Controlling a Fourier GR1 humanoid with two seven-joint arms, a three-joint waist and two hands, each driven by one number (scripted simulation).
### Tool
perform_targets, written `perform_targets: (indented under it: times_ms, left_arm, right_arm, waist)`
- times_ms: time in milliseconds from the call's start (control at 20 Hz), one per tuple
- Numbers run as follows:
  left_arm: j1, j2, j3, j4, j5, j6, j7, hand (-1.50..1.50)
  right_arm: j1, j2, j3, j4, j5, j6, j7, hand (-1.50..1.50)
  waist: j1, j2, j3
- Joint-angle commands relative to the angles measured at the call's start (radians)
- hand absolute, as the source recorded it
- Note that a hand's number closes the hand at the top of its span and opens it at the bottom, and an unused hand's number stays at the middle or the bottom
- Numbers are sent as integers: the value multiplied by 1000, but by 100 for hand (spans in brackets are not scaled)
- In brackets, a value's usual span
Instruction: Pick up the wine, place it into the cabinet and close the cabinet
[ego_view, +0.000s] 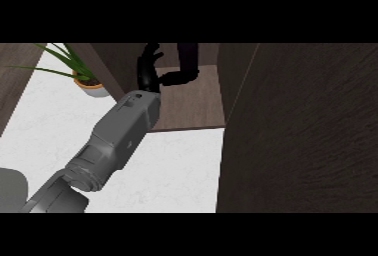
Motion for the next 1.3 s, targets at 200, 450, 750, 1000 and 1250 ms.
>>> perform_targets:
  times_ms: [200, 450, 750, 1000, 1250]
  left_arm:
    - [-21, 61, 17, 68, -22, 9, -1, -150]
    - [-25, 110, 15, 77, -41, -81, -7, -150]
    - [-2, 60, 23, 22, -57, -131, -117, -150]
    - [49, 10, 56, -24, -44, -185, -184, -150]
    - [53, 36, 74, -106, -38, -275, -193, -150]
  right_arm:
    - [83, -19, 11, -184, -91, 10, 71, -150]
    - [42, 21, 65, -101, -31, -3, 31, -150]
    - [95, -6, 63, -165, -40, 18, 38, -150]
    - [109, -13, -9, -161, -108, 25, 27, -150]
    - [195, -9, 46, -204, -54, 20, 20, -150]
  waist:
    - [-4, 5, -3]
    - [-3, 11, -4]
    - [9, 1, -3]
    - [27, -4, -2]
    - [40, -17, -2]
